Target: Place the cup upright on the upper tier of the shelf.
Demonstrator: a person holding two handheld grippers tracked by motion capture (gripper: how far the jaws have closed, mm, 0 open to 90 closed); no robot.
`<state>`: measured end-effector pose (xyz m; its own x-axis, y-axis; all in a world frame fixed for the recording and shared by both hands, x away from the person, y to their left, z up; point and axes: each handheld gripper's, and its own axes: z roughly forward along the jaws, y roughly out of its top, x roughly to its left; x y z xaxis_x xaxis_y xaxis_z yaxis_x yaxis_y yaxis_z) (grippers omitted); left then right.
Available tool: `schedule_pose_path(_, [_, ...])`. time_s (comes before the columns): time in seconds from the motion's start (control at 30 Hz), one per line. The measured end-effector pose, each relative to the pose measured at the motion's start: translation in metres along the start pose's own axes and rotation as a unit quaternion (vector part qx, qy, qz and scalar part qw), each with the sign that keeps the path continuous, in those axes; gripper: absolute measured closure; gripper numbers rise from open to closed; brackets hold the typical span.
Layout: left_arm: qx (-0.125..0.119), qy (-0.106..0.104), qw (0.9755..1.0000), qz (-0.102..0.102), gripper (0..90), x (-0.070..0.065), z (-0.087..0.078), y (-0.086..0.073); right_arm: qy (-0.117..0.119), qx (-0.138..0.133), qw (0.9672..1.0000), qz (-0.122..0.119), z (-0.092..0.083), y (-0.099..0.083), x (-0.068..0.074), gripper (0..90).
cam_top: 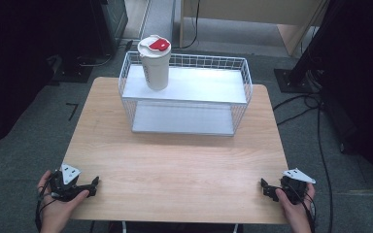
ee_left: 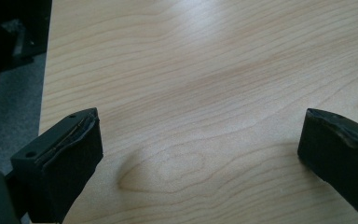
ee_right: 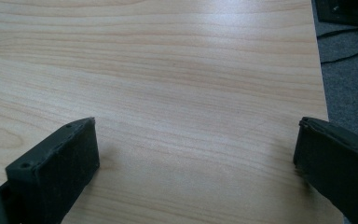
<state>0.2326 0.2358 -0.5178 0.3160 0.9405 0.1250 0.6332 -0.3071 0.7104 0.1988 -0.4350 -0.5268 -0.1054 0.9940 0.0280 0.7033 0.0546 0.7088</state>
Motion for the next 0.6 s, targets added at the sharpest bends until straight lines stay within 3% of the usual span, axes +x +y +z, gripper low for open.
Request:
schedule_pose_path(0.07, [0.006,-0.010,0.9999,-0.008,0.2,0.003,0.001,0.000,0.000,0.000,1.0000,0.000,0.000,0.000,0.000,0.0])
schedule_pose_path(0.17, [0.022,-0.038,0.9982,-0.040,0.2,0.010,0.004,0.001,0.000,0.000,1.0000,0.000,0.000,0.000,0.000,0.0])
schedule_pose_path(0.2, [0.023,-0.037,0.9982,-0.042,0.1,0.011,0.004,0.001,0.000,0.000,1.0000,0.000,0.000,0.000,0.000,0.0])
schedule_pose_path(0.6, [0.024,-0.039,0.9982,-0.039,0.0,0.011,0.004,0.001,0.000,0.000,1.0000,0.000,0.000,0.000,0.000,0.0])
